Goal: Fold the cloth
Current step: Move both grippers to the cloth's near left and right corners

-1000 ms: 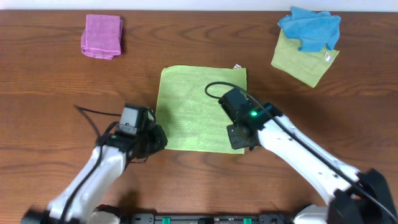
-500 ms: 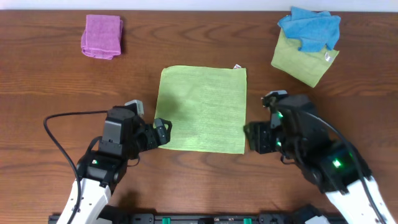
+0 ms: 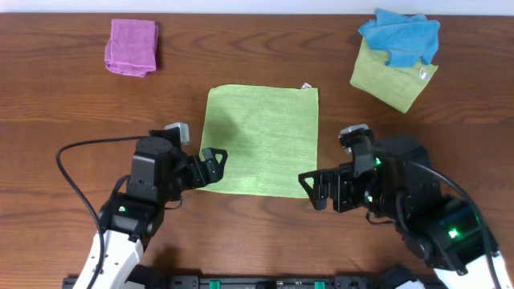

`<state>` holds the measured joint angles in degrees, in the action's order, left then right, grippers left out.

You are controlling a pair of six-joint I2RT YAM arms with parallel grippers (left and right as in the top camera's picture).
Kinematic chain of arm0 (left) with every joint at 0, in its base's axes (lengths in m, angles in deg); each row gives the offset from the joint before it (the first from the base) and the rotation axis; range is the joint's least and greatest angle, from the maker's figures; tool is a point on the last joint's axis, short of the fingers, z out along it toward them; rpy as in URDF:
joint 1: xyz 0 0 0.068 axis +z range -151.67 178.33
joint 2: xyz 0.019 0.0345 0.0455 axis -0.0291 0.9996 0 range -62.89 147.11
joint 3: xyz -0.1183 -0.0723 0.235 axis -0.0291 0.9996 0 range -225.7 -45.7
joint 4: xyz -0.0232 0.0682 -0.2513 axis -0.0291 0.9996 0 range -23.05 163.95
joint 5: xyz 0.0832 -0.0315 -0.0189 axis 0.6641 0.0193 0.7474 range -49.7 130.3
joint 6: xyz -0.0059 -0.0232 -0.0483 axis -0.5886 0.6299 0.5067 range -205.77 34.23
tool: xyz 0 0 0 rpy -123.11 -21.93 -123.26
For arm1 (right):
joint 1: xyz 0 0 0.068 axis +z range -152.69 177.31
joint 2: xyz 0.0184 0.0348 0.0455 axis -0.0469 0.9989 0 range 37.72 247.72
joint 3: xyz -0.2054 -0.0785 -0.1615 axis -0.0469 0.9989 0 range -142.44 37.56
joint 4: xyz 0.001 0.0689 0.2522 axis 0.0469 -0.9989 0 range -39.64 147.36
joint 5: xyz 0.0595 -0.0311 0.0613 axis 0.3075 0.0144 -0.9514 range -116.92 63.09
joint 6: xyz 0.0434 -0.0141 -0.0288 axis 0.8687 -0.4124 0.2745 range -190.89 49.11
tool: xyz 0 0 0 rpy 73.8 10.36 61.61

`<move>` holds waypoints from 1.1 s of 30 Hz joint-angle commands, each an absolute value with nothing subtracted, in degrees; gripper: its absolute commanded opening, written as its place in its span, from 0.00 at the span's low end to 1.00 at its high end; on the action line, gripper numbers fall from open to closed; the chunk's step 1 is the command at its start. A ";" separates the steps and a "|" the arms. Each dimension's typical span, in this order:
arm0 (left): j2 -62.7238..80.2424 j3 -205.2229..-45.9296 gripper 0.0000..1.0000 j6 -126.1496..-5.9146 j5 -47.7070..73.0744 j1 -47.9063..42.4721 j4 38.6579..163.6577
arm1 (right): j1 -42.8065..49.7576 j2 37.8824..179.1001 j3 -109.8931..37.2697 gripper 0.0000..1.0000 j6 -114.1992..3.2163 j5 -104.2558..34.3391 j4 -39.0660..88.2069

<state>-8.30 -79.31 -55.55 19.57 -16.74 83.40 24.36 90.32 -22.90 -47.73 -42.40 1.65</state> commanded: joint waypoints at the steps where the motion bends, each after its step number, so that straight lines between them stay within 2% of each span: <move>1: -8.61 -80.57 0.99 -54.68 22.04 -16.67 83.73 | 23.97 90.05 -22.97 0.99 -45.22 -43.89 1.48; 5: -8.67 -80.59 0.96 -55.88 18.15 -13.94 87.70 | 23.92 89.86 -22.97 0.99 -45.09 -40.61 -3.13; 8: -9.09 -80.59 0.96 -59.42 8.42 -4.50 91.99 | 22.92 87.45 -22.95 0.99 -41.61 -34.31 -9.69; 10: -8.78 -80.57 0.95 -63.88 0.84 4.62 94.15 | 21.39 84.09 -22.18 0.99 -41.81 -33.79 -10.06; 11: -8.56 -80.57 0.95 -65.30 -0.63 6.15 94.39 | 20.71 82.47 -21.09 0.99 -41.79 -33.77 -9.32; 14: -6.18 -80.57 0.96 -64.56 -0.69 3.17 92.40 | 18.79 79.24 -13.92 0.97 -41.77 -37.02 -4.93; 15: -4.39 -80.57 0.96 -63.44 -0.74 1.60 92.08 | 17.78 79.00 -9.85 0.93 -41.55 -40.63 -1.89; 16: -2.68 -80.57 0.96 -63.46 -1.57 1.49 91.95 | 16.75 79.13 -6.23 0.82 -40.89 -43.62 1.26; 17: -1.13 -80.57 0.97 -63.46 -2.70 1.86 91.75 | 15.66 79.41 -2.86 0.79 -40.48 -46.40 4.56; 19: 1.78 -80.57 0.99 -63.46 -5.79 2.56 91.05 | 13.78 80.35 1.93 0.79 -40.45 -49.55 9.19; 27: 10.17 -80.57 0.99 -63.49 -5.81 2.91 90.98 | 6.04 87.83 13.12 0.81 -40.50 -58.53 23.71; 33: 11.50 -80.57 0.97 -63.46 -2.29 2.93 92.88 | 5.48 98.97 15.48 0.79 -41.00 -60.91 32.78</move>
<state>11.07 -79.55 -62.31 -4.04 2.74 92.49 6.00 95.98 14.87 -40.87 -57.85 31.38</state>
